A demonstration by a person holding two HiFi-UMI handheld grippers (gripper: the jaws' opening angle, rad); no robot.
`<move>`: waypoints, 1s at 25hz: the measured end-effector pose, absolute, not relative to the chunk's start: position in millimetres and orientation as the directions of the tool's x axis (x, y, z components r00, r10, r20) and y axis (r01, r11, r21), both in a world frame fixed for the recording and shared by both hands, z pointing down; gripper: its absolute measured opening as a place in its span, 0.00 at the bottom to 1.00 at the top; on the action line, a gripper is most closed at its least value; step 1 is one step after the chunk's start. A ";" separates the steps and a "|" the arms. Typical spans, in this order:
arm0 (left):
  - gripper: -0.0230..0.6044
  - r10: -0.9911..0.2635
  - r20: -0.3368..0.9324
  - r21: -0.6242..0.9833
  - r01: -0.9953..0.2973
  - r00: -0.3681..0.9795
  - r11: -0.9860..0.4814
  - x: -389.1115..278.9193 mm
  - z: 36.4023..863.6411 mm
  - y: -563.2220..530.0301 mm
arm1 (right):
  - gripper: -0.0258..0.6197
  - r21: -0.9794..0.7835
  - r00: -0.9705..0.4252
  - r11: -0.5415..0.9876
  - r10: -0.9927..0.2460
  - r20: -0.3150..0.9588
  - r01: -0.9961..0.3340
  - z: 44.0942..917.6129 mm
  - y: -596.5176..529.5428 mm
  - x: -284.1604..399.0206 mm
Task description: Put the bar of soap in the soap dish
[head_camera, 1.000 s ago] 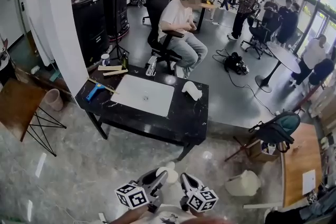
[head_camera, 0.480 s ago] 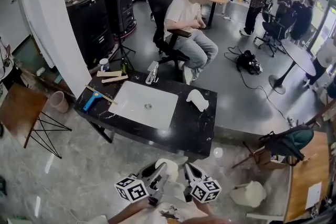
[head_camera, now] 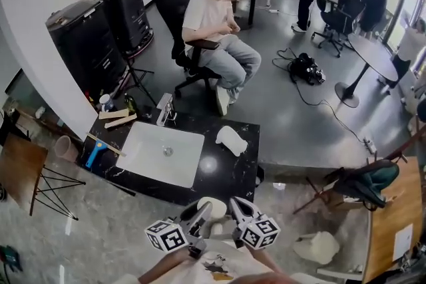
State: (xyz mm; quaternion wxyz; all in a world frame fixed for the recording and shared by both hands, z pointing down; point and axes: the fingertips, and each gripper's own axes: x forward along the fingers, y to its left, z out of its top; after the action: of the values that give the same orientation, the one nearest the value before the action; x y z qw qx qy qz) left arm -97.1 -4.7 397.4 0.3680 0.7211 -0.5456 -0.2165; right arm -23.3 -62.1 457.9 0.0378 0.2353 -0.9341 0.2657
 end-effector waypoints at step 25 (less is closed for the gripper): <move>0.24 -0.889 0.130 0.704 -0.672 0.440 -0.230 -163.2 404.5 -122.2 | 0.05 -0.461 -0.795 0.661 -0.574 0.197 -0.592 445.3 -155.5 -84.2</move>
State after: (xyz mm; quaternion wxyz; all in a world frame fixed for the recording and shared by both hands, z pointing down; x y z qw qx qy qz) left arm -163.2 -122.2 404.5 0.3576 0.7695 -0.5070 -0.1514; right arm -84.2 -155.5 445.3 0.0173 0.3198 -0.9113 0.2588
